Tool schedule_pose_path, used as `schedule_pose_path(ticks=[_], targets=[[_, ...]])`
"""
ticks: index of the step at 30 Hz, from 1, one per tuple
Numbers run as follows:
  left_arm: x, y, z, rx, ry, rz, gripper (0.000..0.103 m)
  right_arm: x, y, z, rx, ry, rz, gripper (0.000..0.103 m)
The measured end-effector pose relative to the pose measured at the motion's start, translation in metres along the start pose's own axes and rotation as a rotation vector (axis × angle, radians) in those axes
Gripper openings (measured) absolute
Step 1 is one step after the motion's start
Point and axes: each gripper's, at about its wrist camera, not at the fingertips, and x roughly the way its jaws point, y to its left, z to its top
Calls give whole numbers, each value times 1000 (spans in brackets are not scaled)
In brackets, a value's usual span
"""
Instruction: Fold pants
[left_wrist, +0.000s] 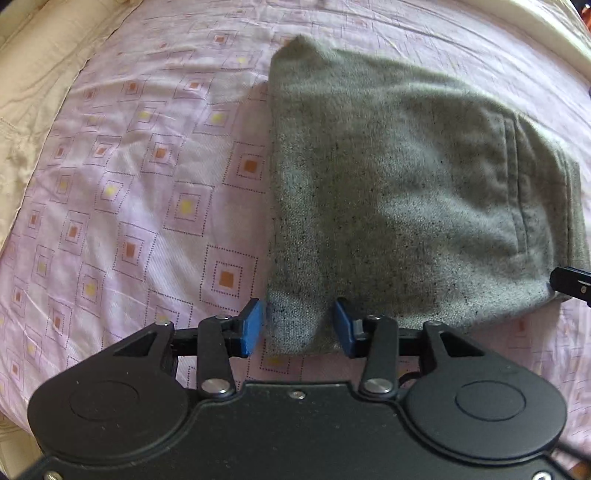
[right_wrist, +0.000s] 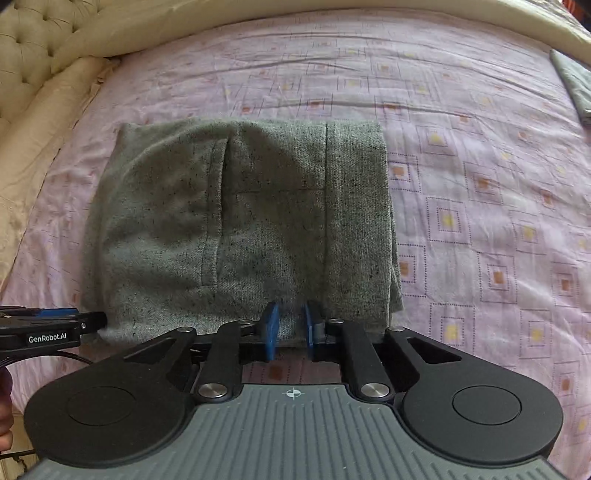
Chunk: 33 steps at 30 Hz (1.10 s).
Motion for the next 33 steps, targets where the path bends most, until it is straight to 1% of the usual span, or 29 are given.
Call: schedule_pose_path(ticks=[1,3,5,8,10,12,14,15,17,19,20,21,22,23,25,27,29,31,33], targets=[[-5,2,3,-6,-10,2,51,-7,1,3,1,-29,0,14],[-17,5,10,-13,-54,8,51,-24,5,11,-28,-143,-11,15],[-27,7,20,-19,-99,12,51,-33,9,26,-58,-227,-26,15],[-38,5,36,-29,-139,21,51,-29,11,57,-78,-257,-64,15],[-49,0,45,-27,-165,29,51,-29,13,70,-85,-272,-82,15],[-59,-3,50,-29,-198,25,52,-34,14,74,-85,-296,-75,16],[-69,-7,51,-35,-208,26,54,-34,10,75,-88,-310,-57,16],[-72,-9,51,-39,-209,20,55,-29,9,76,-96,-310,-61,16],[-77,-13,46,-44,-214,13,55,-10,9,80,-107,-271,-61,16],[-82,-19,39,-53,-213,36,55,22,3,84,-105,-153,-68,15],[-84,-21,34,-55,-213,49,55,36,1,85,-110,-120,-74,15],[-86,-23,29,-56,-216,60,55,45,-1,83,-129,-117,-67,14],[-89,-25,23,-59,-219,73,55,46,0,81,-148,-135,-61,14],[-92,-26,18,-66,-224,86,55,41,1,79,-161,-151,-57,14],[-99,-29,7,-87,-225,99,55,19,2,70,-173,-191,-26,15],[-104,-32,-4,-100,-223,92,55,-10,0,56,-171,-228,2,15],[-111,-38,-16,-106,-222,101,55,-41,-3,38,-165,-259,14,16],[-116,-45,-27,-115,-222,108,56,-70,-6,18,-156,-276,6,16],[-121,-53,-38,-123,-212,105,59,-94,-9,0,-152,-272,-12,16]])
